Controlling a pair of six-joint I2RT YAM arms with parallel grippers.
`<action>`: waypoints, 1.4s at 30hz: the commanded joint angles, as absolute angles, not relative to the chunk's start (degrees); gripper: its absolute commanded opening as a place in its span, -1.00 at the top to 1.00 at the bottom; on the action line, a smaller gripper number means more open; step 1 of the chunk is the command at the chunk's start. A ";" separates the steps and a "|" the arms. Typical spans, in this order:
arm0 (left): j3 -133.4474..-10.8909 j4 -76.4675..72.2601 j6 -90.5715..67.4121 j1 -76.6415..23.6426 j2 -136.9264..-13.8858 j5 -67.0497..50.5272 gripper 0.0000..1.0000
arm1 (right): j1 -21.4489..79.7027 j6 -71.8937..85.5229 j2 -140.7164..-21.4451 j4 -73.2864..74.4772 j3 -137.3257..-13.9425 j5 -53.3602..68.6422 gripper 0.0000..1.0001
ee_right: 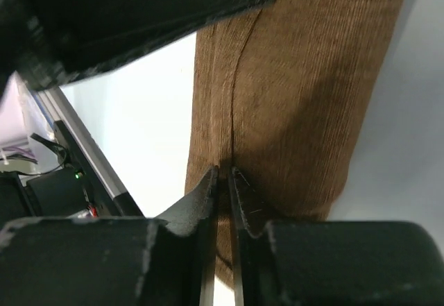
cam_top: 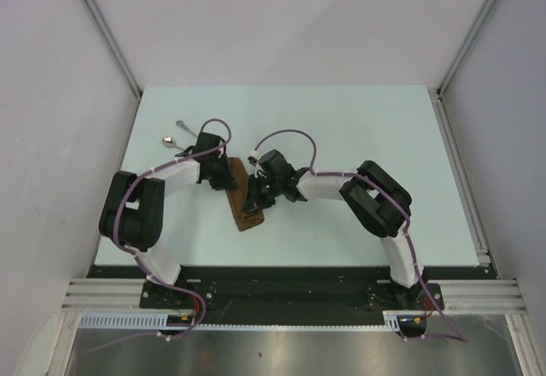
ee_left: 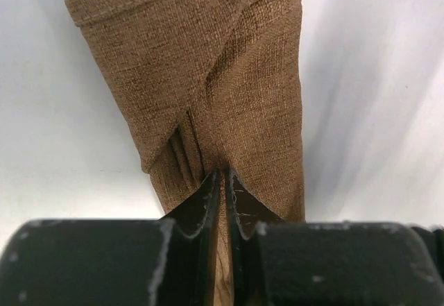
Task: Fold the napkin into a case and place the utensils inside
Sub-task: Stuff the top corner of the smaller-rectangle-folded napkin into the folded napkin.
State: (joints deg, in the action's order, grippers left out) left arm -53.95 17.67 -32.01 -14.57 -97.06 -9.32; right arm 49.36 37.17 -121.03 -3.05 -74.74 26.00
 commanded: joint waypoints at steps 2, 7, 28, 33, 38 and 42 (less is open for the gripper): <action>-52.56 18.28 -32.17 -14.07 -96.68 -6.42 0.79 | 49.48 33.84 -113.39 3.77 -75.24 22.50 0.66; -51.07 18.02 -31.82 -13.10 -95.36 -5.98 0.81 | 49.48 33.22 -110.66 3.52 -72.61 23.29 0.62; -38.42 21.55 -40.25 -13.80 -75.23 -8.43 0.79 | 54.05 16.88 -113.37 22.65 -86.37 12.14 0.13; -35.34 17.41 -42.53 -13.27 -76.02 -11.25 0.82 | 56.25 13.63 -117.77 30.39 -93.59 8.36 -0.01; -33.93 14.86 -44.73 -12.92 -76.99 -12.83 0.83 | 58.36 11.87 -122.34 34.19 -98.87 3.70 -0.10; -30.95 12.14 -47.46 -11.26 -77.34 -14.94 0.83 | 59.76 11.60 -124.01 35.77 -100.19 0.54 -0.13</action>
State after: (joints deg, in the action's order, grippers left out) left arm -33.39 16.36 -43.40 -12.97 -76.88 -11.84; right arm 58.43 13.67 -122.39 31.33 -96.97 5.93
